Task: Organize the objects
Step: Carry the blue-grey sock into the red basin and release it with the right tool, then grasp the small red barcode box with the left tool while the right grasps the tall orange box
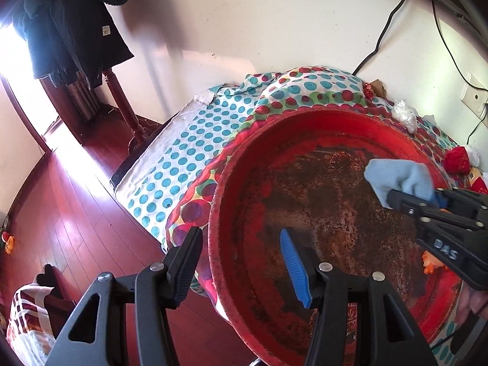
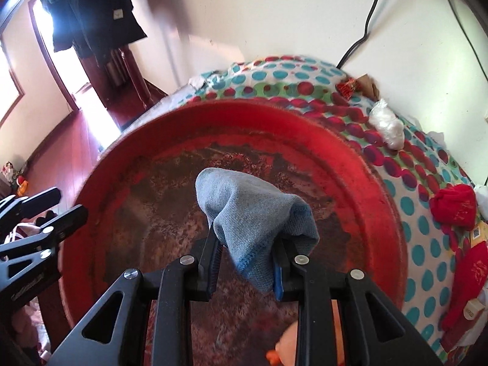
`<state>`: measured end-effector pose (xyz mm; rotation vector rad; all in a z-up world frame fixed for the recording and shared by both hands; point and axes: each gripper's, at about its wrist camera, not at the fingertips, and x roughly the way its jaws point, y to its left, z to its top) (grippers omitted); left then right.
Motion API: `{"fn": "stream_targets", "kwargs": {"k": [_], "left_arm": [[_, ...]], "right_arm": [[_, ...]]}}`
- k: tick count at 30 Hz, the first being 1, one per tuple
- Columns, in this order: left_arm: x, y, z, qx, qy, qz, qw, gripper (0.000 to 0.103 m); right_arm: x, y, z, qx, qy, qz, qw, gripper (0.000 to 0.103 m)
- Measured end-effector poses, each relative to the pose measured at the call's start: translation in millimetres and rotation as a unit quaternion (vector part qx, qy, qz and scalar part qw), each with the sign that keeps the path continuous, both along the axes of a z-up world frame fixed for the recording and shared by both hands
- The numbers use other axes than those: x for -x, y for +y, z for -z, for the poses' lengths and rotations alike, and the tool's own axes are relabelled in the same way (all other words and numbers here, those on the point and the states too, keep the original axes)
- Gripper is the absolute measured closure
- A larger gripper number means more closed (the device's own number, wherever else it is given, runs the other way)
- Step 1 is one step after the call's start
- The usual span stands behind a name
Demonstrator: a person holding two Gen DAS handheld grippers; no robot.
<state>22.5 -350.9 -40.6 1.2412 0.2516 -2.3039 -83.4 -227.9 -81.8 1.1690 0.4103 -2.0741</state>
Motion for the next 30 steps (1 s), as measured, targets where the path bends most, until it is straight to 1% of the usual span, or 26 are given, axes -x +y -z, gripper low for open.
{"fn": "stream_targets", "kwargs": {"k": [2, 4, 5, 6, 7, 10, 14, 17, 20, 24, 25, 27, 30], "left_arm": [[1, 2, 1, -0.001, -0.001, 0.003, 1.0, 0.049], [1, 3, 2, 0.0, -0.004, 0.005, 1.0, 0.049], [2, 4, 3, 0.0, -0.006, 0.006, 1.0, 0.049], [2, 5, 4, 0.0, -0.007, 0.007, 1.0, 0.049], [2, 6, 5, 0.0, -0.007, 0.008, 0.9999, 0.049], [4, 8, 6, 0.002, -0.009, 0.01, 0.9999, 0.049], [6, 13, 7, 0.006, -0.009, 0.015, 0.9998, 0.049], [7, 18, 6, 0.011, -0.009, 0.022, 0.9997, 0.049], [9, 25, 5, 0.015, -0.01, 0.028, 0.9994, 0.049], [11, 39, 1, 0.029, -0.007, 0.047, 0.9984, 0.049], [12, 43, -1, 0.03, -0.006, 0.054, 0.9981, 0.049], [13, 54, -5, 0.023, -0.002, 0.066, 0.9976, 0.049], [19, 73, -13, 0.011, -0.006, 0.092, 0.9957, 0.049]], "right_arm": [[3, -2, 6, -0.009, -0.006, 0.004, 1.0, 0.069], [5, -2, 8, -0.011, -0.011, 0.0, 1.0, 0.058], [4, 0, 7, -0.012, -0.005, 0.005, 1.0, 0.054], [3, 3, 6, -0.011, 0.001, 0.007, 1.0, 0.046], [2, 6, 3, -0.007, 0.003, 0.006, 1.0, 0.04], [-1, 18, -8, 0.007, 0.01, 0.011, 1.0, 0.038], [-5, 53, -30, 0.038, 0.024, 0.026, 0.999, 0.037], [-3, 95, -47, 0.057, 0.039, 0.049, 0.996, 0.037], [3, 147, -63, 0.061, 0.06, 0.079, 0.993, 0.037], [20, 225, -72, 0.049, 0.087, 0.13, 0.986, 0.037], [28, 253, -73, 0.044, 0.089, 0.15, 0.984, 0.037], [43, 286, -71, 0.028, 0.091, 0.178, 0.979, 0.037], [62, 332, -61, 0.001, 0.087, 0.208, 0.974, 0.037]]}}
